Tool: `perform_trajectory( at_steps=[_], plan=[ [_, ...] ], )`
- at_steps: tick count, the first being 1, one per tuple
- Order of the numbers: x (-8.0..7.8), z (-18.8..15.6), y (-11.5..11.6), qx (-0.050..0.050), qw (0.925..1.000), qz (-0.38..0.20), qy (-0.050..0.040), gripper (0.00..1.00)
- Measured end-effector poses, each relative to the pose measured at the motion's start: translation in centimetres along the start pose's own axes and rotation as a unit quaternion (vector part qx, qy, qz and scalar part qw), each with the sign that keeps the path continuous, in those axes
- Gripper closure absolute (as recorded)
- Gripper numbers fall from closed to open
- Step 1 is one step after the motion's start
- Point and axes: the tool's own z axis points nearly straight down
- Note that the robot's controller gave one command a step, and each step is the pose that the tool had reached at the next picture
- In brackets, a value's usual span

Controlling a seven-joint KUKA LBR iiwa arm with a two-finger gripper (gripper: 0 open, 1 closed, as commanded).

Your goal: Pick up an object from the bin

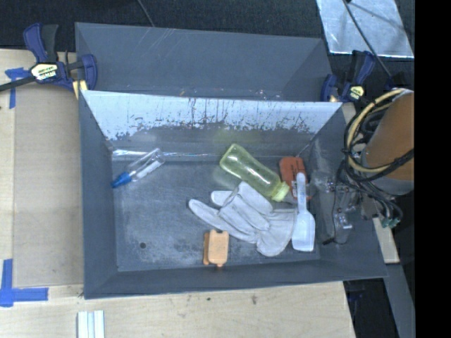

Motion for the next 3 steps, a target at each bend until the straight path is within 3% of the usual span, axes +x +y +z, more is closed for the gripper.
perform_trajectory(
  at_steps=[1,2,3],
  plan=[
    [1.4,8.0,0.7,0.0,0.9891,-0.147,-0.0005,0.0],
    [-0.8,8.7,1.2,-0.001,0.9648,-0.263,0.0015,0.0],
    [1.0,5.4,6.5,-0.003,0.9386,-0.345,0.0022,0.0]
  ],
)
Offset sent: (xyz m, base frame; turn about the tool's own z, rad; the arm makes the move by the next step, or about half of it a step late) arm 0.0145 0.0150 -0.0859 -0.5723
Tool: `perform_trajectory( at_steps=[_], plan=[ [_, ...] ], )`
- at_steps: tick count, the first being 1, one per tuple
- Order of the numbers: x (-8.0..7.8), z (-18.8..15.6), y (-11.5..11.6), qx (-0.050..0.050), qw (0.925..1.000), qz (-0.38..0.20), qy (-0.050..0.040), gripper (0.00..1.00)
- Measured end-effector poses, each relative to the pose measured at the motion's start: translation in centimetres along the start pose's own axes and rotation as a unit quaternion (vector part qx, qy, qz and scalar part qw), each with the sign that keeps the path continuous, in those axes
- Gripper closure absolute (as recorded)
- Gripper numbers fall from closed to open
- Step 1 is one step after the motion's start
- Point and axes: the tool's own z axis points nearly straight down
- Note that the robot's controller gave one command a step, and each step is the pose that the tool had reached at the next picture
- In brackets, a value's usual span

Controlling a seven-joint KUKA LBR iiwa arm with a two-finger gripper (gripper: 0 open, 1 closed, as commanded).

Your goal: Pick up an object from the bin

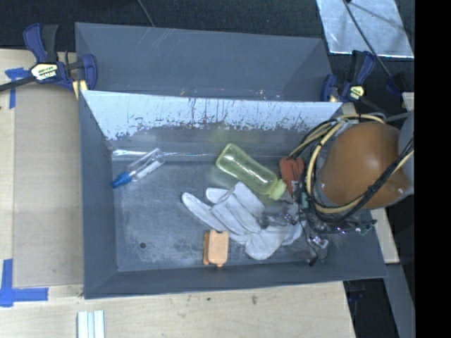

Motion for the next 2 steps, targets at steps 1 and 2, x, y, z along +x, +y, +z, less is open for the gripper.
perform_trajectory(
  at_steps=[1,2],
  plan=[
    [-1.09,2.72,-5.23,0.001,0.9353,-0.354,0.0001,1.0],
    [-1.2,3.07,-5.82,0.001,0.9331,-0.36,0.0001,1.0]
  ],
)
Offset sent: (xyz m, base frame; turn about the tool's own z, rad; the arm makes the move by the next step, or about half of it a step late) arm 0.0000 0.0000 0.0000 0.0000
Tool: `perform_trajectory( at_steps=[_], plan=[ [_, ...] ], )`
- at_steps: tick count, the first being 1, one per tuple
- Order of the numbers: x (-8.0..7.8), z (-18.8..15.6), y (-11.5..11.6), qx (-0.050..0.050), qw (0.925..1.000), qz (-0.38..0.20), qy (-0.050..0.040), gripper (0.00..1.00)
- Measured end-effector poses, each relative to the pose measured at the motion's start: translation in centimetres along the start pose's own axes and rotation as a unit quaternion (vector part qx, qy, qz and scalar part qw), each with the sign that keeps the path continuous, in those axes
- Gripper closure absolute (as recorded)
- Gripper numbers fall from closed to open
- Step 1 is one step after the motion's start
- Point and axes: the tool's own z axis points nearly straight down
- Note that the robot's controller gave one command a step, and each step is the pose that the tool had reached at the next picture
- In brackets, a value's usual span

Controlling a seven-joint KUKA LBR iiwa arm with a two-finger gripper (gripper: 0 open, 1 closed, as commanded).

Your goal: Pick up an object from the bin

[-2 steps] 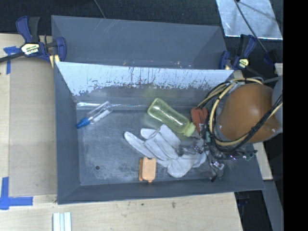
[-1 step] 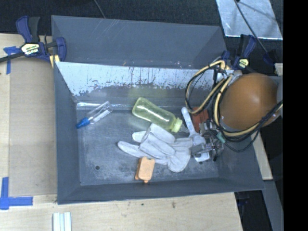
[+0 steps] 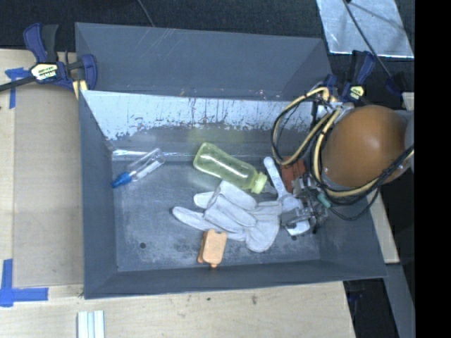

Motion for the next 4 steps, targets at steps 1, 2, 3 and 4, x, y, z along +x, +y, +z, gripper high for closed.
perform_trajectory(
  at_steps=[1,2,3,4],
  plan=[
    [0.0,-0.3,0.2,-0.001,1.0,0.002,-0.0005,1.0],
    [-0.1,-1.4,0.3,-0.002,1.0,0.002,-0.0006,1.0],
    [-0.1,-2.4,0.2,-0.001,1.0,0.002,-0.0005,1.0],
    [-0.2,-3.7,0.3,-0.003,1.0,0.003,-0.0013,1.0]
  ],
)
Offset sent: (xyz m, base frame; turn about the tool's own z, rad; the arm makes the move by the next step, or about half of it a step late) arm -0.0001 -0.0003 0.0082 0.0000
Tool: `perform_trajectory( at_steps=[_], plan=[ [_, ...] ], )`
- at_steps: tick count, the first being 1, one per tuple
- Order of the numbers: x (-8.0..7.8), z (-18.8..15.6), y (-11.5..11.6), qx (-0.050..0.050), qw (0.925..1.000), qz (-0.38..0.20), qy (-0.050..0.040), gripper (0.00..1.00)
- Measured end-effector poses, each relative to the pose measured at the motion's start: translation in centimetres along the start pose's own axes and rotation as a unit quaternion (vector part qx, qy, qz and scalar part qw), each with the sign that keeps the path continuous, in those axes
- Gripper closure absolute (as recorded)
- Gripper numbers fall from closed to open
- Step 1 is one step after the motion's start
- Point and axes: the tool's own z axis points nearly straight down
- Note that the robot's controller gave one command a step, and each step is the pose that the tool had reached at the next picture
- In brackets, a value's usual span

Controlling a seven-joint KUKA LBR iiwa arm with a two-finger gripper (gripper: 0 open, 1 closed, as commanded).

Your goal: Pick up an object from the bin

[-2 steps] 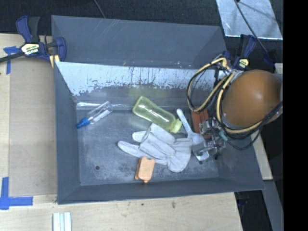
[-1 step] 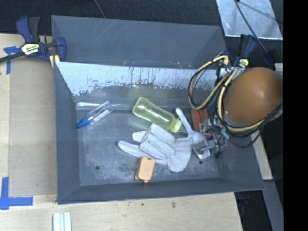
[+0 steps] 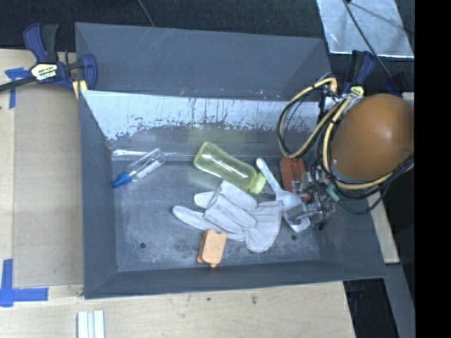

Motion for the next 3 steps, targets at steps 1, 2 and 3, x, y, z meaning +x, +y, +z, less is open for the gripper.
perform_trajectory(
  at_steps=[1,2,3],
  plan=[
    [0.0,-2.2,0.0,0.0,1.0,0.0,0.0,1.0],
    [0.0,-4.0,-0.1,0.003,1.0,0.0,0.0006,1.0],
    [0.0,-5.4,-0.1,0.003,1.0,0.0,0.0007,1.0]
  ],
)
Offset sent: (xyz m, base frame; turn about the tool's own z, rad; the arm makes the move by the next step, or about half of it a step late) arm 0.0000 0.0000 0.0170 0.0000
